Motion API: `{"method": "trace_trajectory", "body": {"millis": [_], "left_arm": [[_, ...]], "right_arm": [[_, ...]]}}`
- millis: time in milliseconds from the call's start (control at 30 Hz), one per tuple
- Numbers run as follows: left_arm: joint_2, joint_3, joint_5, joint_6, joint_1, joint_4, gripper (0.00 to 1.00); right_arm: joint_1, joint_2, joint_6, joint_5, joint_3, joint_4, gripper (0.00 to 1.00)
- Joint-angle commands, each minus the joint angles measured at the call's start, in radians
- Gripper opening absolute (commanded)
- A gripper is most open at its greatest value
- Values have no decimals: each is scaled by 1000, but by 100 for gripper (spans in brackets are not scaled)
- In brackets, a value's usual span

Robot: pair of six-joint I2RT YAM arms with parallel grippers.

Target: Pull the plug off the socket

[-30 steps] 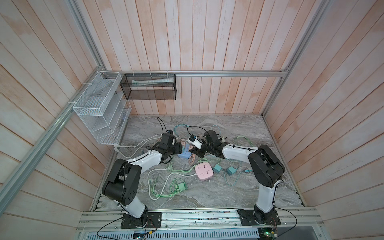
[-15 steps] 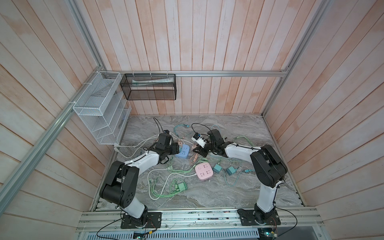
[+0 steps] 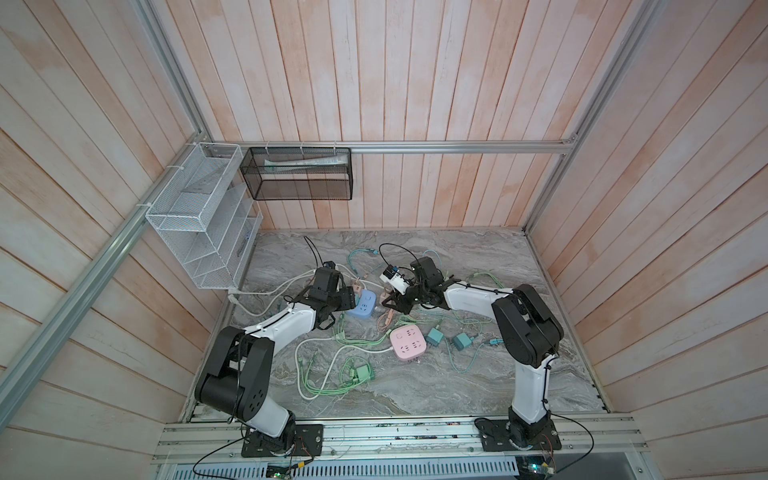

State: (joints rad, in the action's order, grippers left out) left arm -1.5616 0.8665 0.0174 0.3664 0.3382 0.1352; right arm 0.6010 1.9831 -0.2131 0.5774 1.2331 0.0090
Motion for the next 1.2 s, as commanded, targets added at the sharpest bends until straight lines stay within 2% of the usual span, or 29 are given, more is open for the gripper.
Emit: {"method": "trace_trajectory", "body": {"millis": [0,67,267,700,867,1167], "left_arm": [[-4,-47,42,-17,-9,152,78],[0,-47,41,-13,-8,150,78],[8,-39,33,-9,-3,146,78],[39,-27,56,-19,51,148,81],[66,-38,45,-25,53,133,82],[95,-40,38,-30,67,124,85]], "right_arm": [[-2,20,8,44,28,-24,33],[-2,20,5,39,27,-26,37],[-3,18,-4,6,34,-41,39],[-7,-61,-14,-182,16,-57,50],[-6,-108,2,-209,-7,-36,51],[25,-158,21,-192,-42,33,51]]}}
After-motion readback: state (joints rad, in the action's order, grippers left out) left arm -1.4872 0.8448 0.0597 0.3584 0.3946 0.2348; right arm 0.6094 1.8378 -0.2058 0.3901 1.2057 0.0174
